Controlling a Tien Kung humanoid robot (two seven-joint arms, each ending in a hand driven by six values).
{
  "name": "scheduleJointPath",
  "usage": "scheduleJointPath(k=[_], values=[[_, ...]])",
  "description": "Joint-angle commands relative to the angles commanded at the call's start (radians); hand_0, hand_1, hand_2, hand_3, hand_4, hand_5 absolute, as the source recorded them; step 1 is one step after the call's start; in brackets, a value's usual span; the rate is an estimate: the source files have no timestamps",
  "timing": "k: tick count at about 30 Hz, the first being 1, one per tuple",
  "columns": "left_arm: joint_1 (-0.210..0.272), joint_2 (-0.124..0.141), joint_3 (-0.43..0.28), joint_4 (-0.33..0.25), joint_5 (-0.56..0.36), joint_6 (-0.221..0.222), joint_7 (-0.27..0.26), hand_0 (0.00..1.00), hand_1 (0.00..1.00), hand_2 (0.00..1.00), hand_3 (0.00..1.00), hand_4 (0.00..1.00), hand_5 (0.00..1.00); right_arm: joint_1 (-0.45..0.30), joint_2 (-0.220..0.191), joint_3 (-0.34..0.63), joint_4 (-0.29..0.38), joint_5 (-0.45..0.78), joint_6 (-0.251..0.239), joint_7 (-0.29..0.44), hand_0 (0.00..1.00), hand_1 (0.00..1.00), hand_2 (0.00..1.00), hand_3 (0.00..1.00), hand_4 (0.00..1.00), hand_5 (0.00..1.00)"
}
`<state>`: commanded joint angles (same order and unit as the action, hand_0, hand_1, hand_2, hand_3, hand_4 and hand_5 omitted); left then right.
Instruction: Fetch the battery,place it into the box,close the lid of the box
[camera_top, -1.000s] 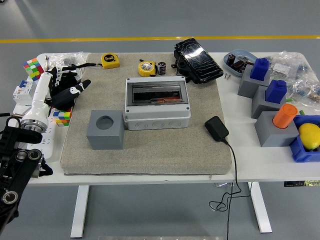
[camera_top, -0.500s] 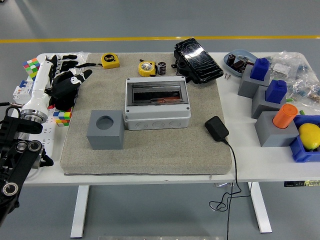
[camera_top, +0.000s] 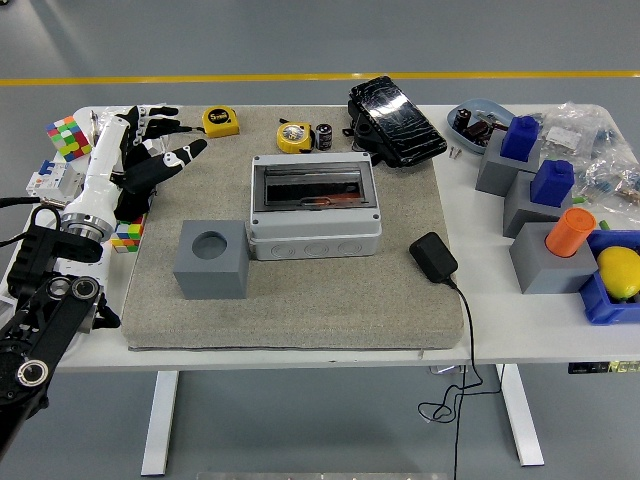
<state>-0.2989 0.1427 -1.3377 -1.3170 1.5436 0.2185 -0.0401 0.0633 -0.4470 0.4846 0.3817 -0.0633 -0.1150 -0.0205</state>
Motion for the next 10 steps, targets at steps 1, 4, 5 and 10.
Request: scheduleJointPath(k=[1,4,5,10], values=[[0.001,0.000,0.000,0.000,0.000,0.000,0.000,0.716,0.696,0.648,0.651,0.998,0.389,0.000,-0.002,0.001,0.000,0.000,0.000,0.000,0.544,0.599,0.585,0.543,0.921,0.475],[0.002,0.003,0.006,0.000,-0.001,-0.001,0.001,0.714,0.695,0.647,0.648,0.998,0.384,-0.006,-0.002,0.001,-0.004,0.007,0.001,-0.001,0.544,0.598,0.584,0.543,0.921,0.477],[0.002,0.004,0.007,-0.001,-0.001,-0.001,0.001,0.714,0.695,0.647,0.648,0.998,0.384,-0.007,-0.001,-0.003,-0.006,0.012,0.002,-0.002,0.544,0.598,0.584,0.543,0.921,0.477],[0.015,0.011,0.003,-0.003,-0.001,-0.003,0.002,0.714,0.695,0.647,0.648,0.998,0.384,-0.015,0.006,-0.009,-0.012,0.020,0.002,-0.001,0.544,0.598,0.584,0.543,0.921,0.477]])
